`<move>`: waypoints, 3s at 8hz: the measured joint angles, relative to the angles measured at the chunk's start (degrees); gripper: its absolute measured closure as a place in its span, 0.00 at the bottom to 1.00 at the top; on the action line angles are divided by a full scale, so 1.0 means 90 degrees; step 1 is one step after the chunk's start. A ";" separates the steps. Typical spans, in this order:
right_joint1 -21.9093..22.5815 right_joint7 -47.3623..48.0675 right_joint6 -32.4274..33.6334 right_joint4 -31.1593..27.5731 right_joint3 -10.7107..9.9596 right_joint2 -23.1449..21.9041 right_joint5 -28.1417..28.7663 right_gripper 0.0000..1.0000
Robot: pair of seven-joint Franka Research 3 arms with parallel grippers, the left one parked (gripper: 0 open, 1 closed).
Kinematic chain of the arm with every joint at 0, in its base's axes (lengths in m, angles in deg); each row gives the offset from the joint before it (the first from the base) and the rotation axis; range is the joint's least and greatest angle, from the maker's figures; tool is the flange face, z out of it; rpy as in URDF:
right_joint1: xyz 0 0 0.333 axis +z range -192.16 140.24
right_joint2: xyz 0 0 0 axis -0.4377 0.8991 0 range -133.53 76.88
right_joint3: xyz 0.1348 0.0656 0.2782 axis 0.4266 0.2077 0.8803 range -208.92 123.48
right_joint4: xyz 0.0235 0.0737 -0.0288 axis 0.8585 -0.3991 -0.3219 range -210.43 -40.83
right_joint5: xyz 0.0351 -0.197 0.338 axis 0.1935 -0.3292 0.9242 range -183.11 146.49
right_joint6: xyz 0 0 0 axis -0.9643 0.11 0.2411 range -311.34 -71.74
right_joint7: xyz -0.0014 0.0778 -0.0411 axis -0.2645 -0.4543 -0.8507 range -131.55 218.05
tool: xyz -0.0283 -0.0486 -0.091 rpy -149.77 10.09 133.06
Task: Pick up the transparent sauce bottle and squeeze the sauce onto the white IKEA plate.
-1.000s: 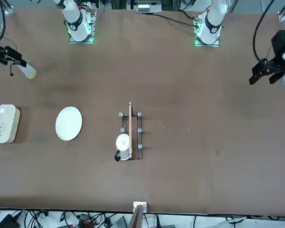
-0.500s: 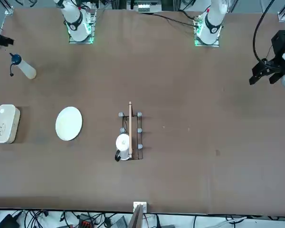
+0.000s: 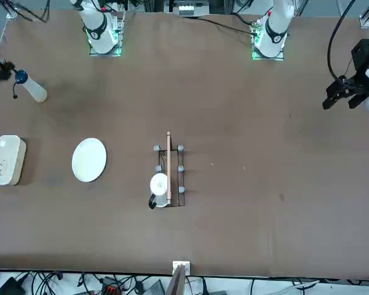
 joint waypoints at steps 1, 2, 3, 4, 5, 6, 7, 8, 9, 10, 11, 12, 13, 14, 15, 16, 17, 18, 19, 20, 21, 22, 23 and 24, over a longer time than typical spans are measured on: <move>0.0148 0.1080 -0.0307 -0.0360 0.0004 0.0193 -0.0154 0.00; 0.0256 0.2110 -0.0584 -0.0775 0.0006 0.0280 -0.0212 0.00; 0.0348 0.3091 -0.0903 -0.1291 0.0006 0.0301 -0.0342 0.00; 0.0446 0.4094 -0.1276 -0.1852 0.0007 0.0320 -0.0570 0.00; 0.0524 0.5142 -0.1651 -0.2403 0.0010 0.0407 -0.0869 0.00; 0.0559 0.6203 -0.1905 -0.2812 0.0013 0.0641 -0.1252 0.00; 0.0558 0.7333 -0.2043 -0.3022 0.0010 0.1062 -0.1662 0.00; 0.0550 0.8368 -0.2117 -0.3070 -0.0002 0.1558 -0.2004 0.00; 0.0540 0.9158 -0.2141 -0.3054 -0.0021 0.1981 -0.2264 0.00; 0.0531 0.9709 -0.2141 -0.3026 -0.0056 0.2238 -0.2419 0.00; 0.0513 1.0149 -0.2120 -0.2983 -0.0108 0.2325 -0.2480 0.00; 0.0458 1.0497 -0.2113 -0.2945 -0.0165 0.2316 -0.2509 0.00; 0.0382 1.0825 -0.2110 -0.2909 -0.0203 0.2302 -0.2553 0.00; 0.0271 1.1196 -0.2106 -0.2917 -0.0209 0.2322 -0.2739 0.00; 0.0128 1.1500 -0.2127 -0.2939 -0.0211 0.2393 -0.2984 0.00; 0.0017 1.1691 -0.2194 -0.2948 -0.0212 0.2511 -0.3164 0.00; -0.0035 1.1802 -0.2255 -0.2946 -0.0212 0.2625 -0.3285 0.00; -0.0048 1.1846 -0.2273 -0.2945 -0.0211 0.2696 -0.3360 0.00; -0.0051 1.1900 -0.2275 -0.2945 -0.0211 0.2740 -0.3410 0.00; -0.0060 1.2016 -0.2275 -0.2946 -0.0211 0.2791 -0.3476 0.00; -0.0088 1.2178 -0.2276 -0.2948 -0.0211 0.2876 -0.3564 0.00; -0.0137 1.2301 -0.2299 -0.2948 -0.0211 0.2984 -0.3641 0.00; -0.0190 1.2322 -0.2336 -0.2947 -0.0211 0.3080 -0.3677 0.00; -0.0228 1.2325 -0.2352 -0.2946 -0.0212 0.3149 -0.3690 0.00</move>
